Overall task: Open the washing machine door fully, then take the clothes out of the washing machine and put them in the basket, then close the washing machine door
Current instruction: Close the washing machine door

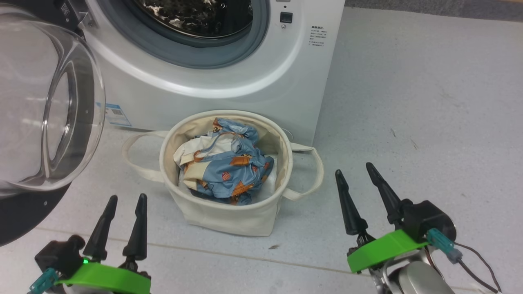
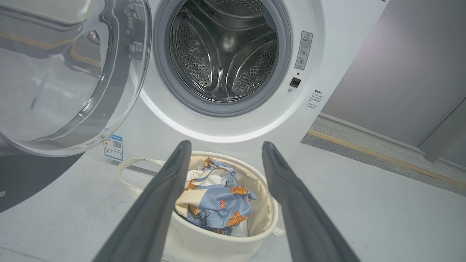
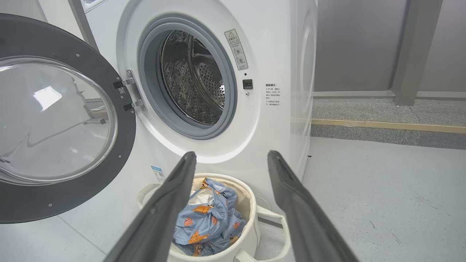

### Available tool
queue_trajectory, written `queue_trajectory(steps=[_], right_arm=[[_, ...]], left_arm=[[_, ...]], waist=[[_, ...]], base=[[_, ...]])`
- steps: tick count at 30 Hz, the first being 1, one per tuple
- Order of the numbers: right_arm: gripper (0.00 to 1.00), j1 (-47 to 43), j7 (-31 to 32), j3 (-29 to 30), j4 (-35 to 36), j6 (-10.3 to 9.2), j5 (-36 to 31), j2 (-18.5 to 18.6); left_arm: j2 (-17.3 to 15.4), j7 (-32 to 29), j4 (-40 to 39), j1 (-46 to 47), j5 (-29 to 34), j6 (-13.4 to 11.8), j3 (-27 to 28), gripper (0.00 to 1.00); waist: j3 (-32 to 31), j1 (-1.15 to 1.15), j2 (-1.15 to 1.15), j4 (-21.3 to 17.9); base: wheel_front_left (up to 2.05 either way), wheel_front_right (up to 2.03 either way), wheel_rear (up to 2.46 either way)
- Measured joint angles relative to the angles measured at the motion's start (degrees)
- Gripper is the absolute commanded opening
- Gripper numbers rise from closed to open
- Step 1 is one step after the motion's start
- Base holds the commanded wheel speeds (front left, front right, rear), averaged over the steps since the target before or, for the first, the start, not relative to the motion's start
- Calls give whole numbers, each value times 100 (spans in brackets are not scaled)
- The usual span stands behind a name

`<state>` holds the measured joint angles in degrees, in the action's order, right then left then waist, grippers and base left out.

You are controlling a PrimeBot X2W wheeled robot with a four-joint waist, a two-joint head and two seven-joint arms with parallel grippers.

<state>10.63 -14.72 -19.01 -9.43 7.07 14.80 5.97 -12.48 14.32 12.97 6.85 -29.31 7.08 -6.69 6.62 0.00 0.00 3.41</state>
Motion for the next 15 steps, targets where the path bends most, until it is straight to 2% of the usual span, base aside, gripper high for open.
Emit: queue_trajectory(steps=[10,14,15], right_arm=[[100,-24,0,-23,-12,0,37,8],[100,-39,0,-36,-24,0,36,18],[100,-38,0,-65,-40,0,36,32]], left_arm=[[42,0,26,1,48,-11,5,100],[73,0,20,1,259,-76,5,100],[67,0,30,1,391,-188,8,100]], waist=[[-33,0,0,120],[-36,0,0,311],[-38,0,0,362]], base=[[-3,3,0],[0,0,0],[0,0,0]])
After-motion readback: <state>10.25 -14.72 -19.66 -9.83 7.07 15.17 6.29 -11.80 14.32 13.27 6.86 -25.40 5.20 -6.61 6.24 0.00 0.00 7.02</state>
